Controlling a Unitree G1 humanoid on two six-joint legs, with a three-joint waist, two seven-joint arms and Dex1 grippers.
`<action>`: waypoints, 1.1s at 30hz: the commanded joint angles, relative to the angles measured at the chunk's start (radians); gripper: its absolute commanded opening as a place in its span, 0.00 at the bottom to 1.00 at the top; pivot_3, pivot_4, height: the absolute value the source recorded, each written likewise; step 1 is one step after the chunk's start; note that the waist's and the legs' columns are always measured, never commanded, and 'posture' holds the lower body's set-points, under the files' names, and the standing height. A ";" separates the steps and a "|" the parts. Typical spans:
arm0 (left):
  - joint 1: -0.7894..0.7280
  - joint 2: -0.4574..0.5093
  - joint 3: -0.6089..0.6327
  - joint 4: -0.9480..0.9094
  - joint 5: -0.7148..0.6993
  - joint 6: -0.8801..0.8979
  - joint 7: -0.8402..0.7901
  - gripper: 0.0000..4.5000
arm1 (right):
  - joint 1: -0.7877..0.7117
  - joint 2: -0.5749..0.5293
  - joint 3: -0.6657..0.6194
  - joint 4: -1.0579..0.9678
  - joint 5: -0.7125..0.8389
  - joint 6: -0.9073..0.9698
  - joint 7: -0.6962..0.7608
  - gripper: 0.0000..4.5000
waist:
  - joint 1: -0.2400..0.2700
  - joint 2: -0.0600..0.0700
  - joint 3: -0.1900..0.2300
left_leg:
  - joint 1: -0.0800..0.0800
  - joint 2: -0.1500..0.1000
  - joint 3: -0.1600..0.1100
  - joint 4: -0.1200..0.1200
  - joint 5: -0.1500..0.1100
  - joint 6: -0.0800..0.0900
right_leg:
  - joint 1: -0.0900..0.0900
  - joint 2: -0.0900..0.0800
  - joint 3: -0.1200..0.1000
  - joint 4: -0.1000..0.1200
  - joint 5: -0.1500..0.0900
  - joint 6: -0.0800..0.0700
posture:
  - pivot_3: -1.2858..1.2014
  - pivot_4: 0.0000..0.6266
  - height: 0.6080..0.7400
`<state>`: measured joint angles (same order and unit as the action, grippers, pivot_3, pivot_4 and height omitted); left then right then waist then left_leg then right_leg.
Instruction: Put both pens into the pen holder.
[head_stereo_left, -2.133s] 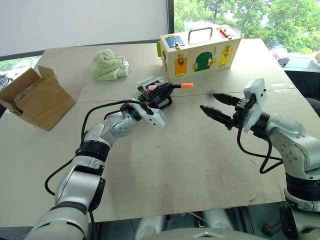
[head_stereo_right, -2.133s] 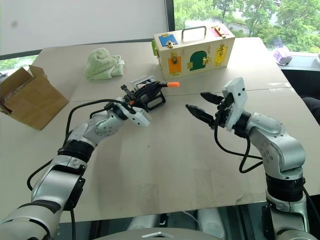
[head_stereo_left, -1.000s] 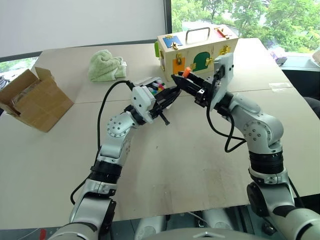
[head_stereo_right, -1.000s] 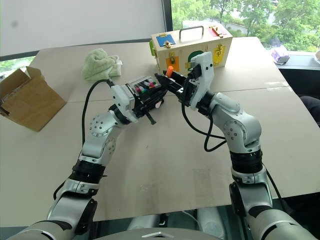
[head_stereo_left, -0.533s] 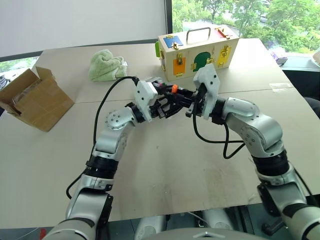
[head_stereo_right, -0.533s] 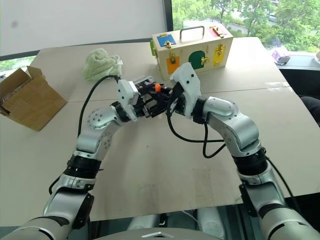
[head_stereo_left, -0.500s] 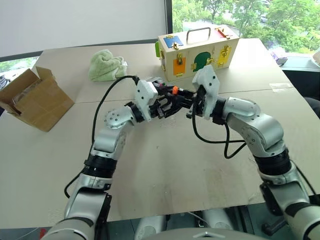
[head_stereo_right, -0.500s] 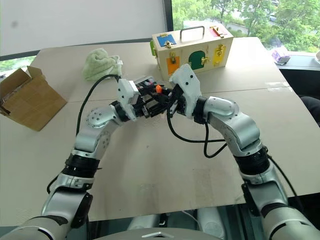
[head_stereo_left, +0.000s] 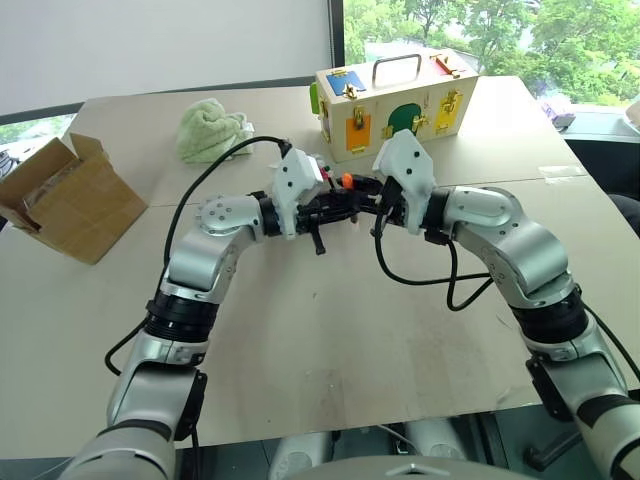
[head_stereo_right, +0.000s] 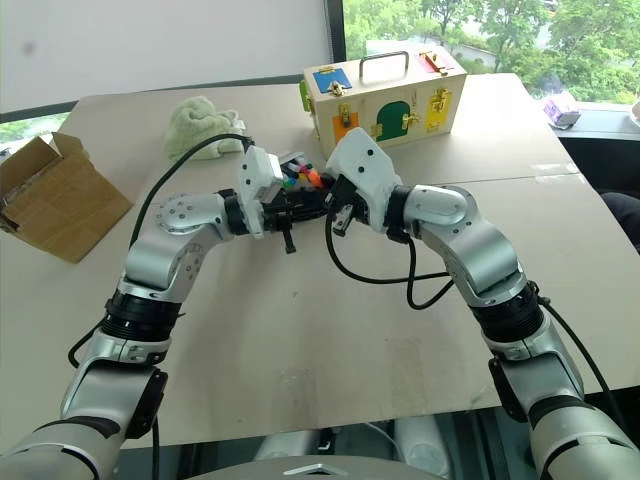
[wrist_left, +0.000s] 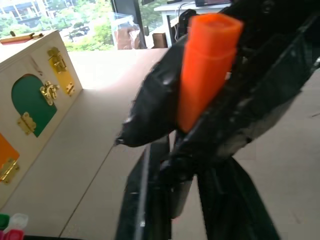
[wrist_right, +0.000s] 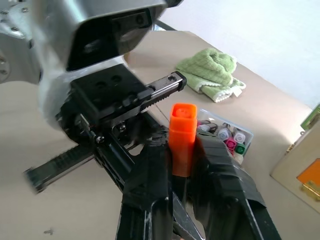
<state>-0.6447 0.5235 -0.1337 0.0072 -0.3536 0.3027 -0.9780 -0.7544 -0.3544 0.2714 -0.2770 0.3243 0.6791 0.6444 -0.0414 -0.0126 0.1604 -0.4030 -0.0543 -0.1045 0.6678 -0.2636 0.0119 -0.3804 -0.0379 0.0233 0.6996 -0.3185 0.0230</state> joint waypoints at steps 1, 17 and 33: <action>-0.015 -0.007 0.009 -0.011 0.017 -0.012 0.009 0.01 | -0.017 0.024 -0.057 -0.064 0.047 0.013 -0.006 0.12 | -0.001 0.000 0.000 | 0.000 0.000 0.000 0.000 0.000 0.000 | 0.000 0.000 0.000 0.000 0.000 0.000 | 0.52 0.24 1.00; 0.025 0.011 0.032 0.132 0.418 -0.715 0.283 0.00 | 0.259 -0.118 -0.400 -0.176 0.344 0.050 0.093 0.82 | 0.006 0.000 0.000 | -0.002 -0.001 -0.001 -0.001 0.000 0.000 | 0.000 -0.001 -0.001 -0.002 0.000 0.000 | 0.52 0.24 1.00; 0.133 0.037 0.069 0.106 0.739 -0.773 0.665 0.00 | 0.296 -0.172 -0.423 -0.169 0.374 0.052 0.052 0.82 | 0.008 0.000 0.000 | 0.000 0.000 0.000 -0.001 0.000 0.001 | 0.000 0.000 0.000 -0.001 0.000 0.000 | 0.52 0.24 1.00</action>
<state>-0.5039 0.5573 -0.0845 0.1300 0.4024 -0.4817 -0.3218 -0.4557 -0.5145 -0.1490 -0.4126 0.6830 0.7375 0.6909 -0.0336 -0.0126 0.1606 -0.4033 -0.0547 -0.1045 0.6666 -0.2639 0.0124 -0.3800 -0.0383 0.0232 0.6988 -0.3185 0.0231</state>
